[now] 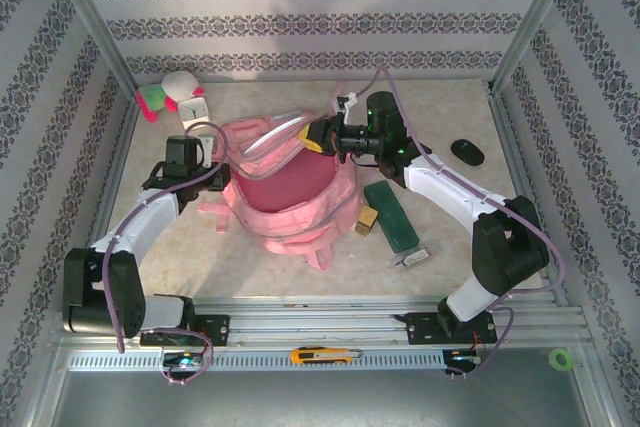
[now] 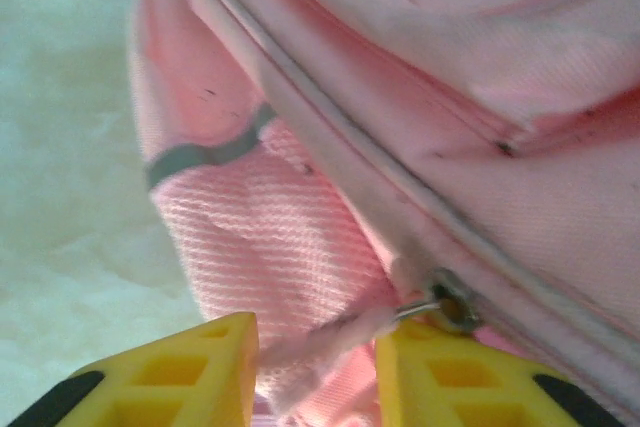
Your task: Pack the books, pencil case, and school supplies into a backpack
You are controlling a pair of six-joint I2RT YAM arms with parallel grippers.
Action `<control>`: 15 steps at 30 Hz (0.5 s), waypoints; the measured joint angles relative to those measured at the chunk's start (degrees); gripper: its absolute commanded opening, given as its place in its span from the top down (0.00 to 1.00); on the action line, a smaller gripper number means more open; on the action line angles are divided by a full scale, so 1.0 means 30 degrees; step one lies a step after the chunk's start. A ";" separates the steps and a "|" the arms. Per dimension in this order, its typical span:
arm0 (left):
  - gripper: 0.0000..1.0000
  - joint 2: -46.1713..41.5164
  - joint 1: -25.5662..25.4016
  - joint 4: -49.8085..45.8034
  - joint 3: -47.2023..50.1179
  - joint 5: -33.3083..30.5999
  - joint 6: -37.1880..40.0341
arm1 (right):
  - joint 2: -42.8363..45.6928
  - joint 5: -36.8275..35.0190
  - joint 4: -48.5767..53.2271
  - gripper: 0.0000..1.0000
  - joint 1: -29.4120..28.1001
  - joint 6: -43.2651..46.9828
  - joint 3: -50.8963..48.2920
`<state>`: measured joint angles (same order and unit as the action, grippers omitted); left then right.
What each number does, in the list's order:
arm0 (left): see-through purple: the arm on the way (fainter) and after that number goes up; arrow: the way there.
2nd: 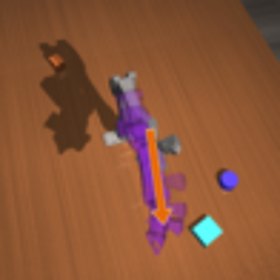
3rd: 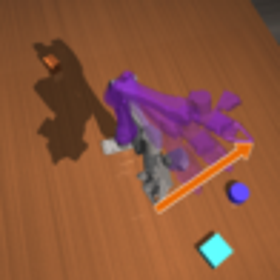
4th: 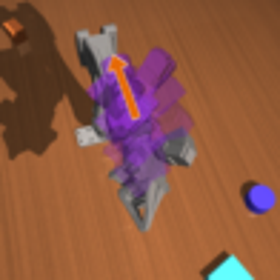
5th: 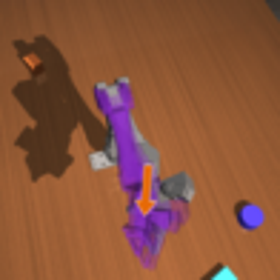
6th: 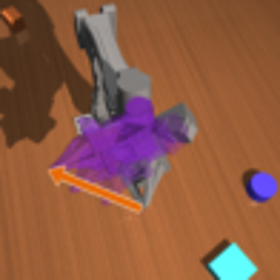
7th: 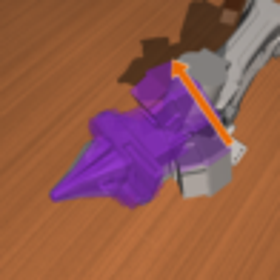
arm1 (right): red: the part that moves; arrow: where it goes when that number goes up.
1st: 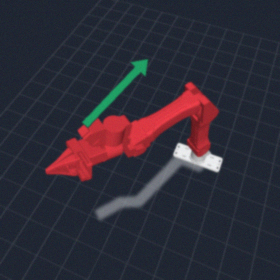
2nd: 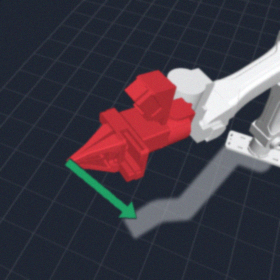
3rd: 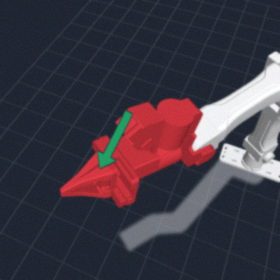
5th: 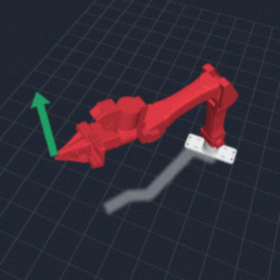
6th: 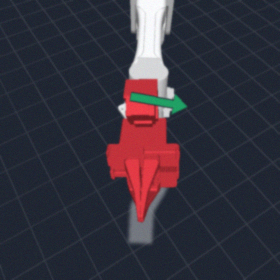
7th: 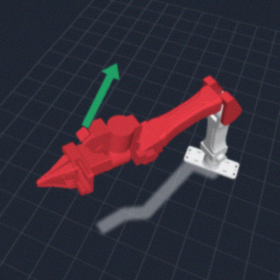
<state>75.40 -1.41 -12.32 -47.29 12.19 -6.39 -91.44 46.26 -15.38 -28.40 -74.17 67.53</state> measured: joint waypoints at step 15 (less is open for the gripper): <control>0.43 -0.8626 0.0255 -0.4255 -0.0816 -0.0095 -0.2616 | -0.1603 -0.8510 -0.4284 1.00 -0.3687 -0.0831 -0.0721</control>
<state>49.52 -0.64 -25.08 -49.74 11.90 -14.24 -96.25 20.73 -28.23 -39.46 -76.66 65.36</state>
